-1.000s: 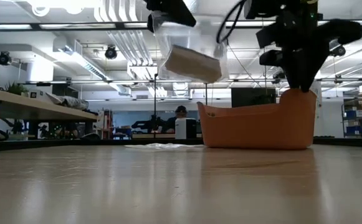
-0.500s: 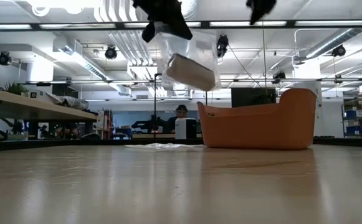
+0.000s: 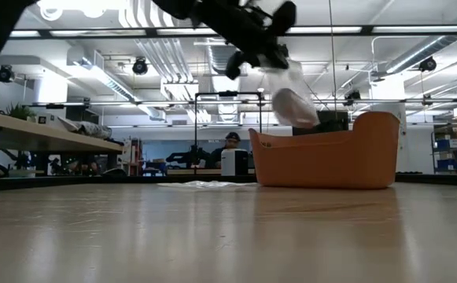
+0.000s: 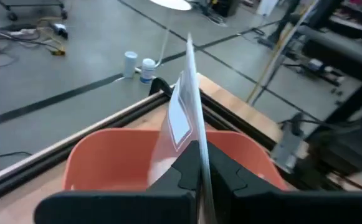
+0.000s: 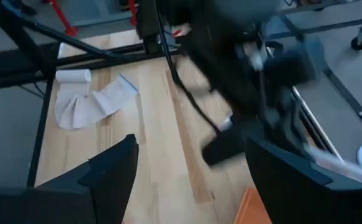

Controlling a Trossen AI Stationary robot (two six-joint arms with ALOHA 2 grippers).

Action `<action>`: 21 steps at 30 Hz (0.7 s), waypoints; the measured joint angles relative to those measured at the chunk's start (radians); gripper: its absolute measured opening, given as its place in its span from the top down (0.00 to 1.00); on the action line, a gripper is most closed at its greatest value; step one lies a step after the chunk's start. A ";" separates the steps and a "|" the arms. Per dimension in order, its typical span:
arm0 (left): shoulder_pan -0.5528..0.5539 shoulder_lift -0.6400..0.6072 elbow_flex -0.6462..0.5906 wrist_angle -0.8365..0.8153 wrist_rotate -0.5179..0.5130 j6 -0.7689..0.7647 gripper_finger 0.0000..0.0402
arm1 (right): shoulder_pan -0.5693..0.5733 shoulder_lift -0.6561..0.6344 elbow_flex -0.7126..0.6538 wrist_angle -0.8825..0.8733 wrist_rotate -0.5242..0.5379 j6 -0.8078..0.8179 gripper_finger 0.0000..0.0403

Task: Roll bandage
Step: Put the transparent zip bag into the orange bin

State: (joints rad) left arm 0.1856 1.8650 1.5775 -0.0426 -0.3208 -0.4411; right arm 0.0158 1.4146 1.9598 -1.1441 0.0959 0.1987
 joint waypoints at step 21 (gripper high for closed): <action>0.113 0.257 0.338 -0.447 -0.108 0.002 1.00 | 0.215 0.002 -0.056 -0.002 0.040 0.251 0.38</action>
State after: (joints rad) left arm 0.2985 2.1220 1.9153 -0.4900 -0.4289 -0.4393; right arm 0.2309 1.4170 1.9041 -1.1461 0.1362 0.4501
